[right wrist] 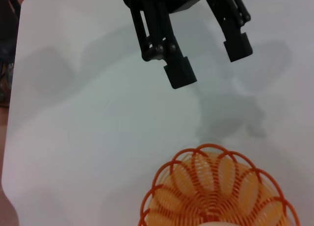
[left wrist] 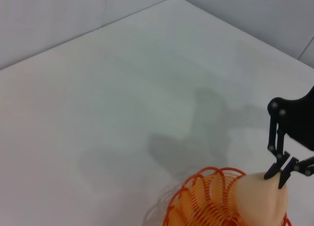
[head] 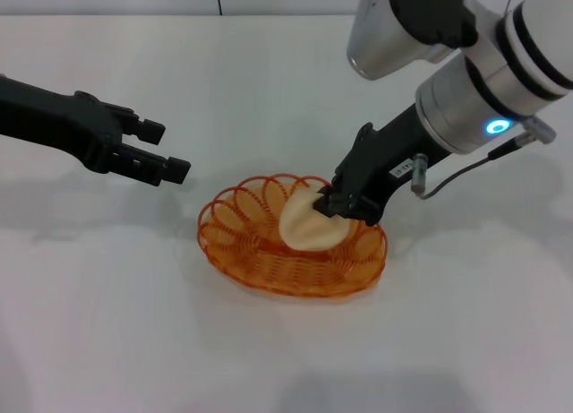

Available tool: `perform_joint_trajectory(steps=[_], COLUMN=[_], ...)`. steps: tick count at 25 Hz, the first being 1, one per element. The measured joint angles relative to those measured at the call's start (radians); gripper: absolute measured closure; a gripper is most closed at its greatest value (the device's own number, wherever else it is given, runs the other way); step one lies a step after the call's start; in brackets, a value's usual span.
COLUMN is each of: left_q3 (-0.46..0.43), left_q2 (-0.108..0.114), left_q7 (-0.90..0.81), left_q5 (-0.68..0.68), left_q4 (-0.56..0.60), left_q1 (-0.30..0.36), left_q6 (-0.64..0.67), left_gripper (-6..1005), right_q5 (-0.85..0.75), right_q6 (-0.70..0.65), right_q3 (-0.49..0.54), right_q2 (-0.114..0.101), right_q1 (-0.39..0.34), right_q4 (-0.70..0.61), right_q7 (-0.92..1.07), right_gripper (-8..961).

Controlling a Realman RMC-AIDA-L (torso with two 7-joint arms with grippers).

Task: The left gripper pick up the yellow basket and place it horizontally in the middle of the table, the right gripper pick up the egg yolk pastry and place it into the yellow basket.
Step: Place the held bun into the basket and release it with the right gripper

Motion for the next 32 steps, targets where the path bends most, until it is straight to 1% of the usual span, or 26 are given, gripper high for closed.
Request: perform_joint_trajectory(steps=[11, 22, 28, 32], left_q3=[0.000, 0.000, 0.000, -0.003], left_q2=[-0.001, -0.001, 0.001, 0.003], left_q7=[0.001, 0.001, 0.002, 0.003], left_q5=[0.004, 0.007, 0.007, 0.006], left_q4=[-0.014, -0.014, -0.014, -0.014], left_q1=[0.000, 0.000, 0.000, 0.000], left_q6=[-0.011, -0.012, -0.012, -0.013], left_gripper=[154, 154, 154, 154], right_q5=[0.006, 0.006, 0.006, 0.006], right_q6=[0.031, 0.042, 0.042, 0.037], right_q3=[-0.014, -0.015, -0.017, -0.007], right_q2=[0.000, 0.000, 0.000, -0.005], right_q1=[0.002, 0.003, 0.001, -0.021], right_q4=[0.017, 0.015, 0.004, -0.023], right_q7=[0.000, -0.003, -0.007, -0.009], right_gripper=[926, 904, 716, 527])
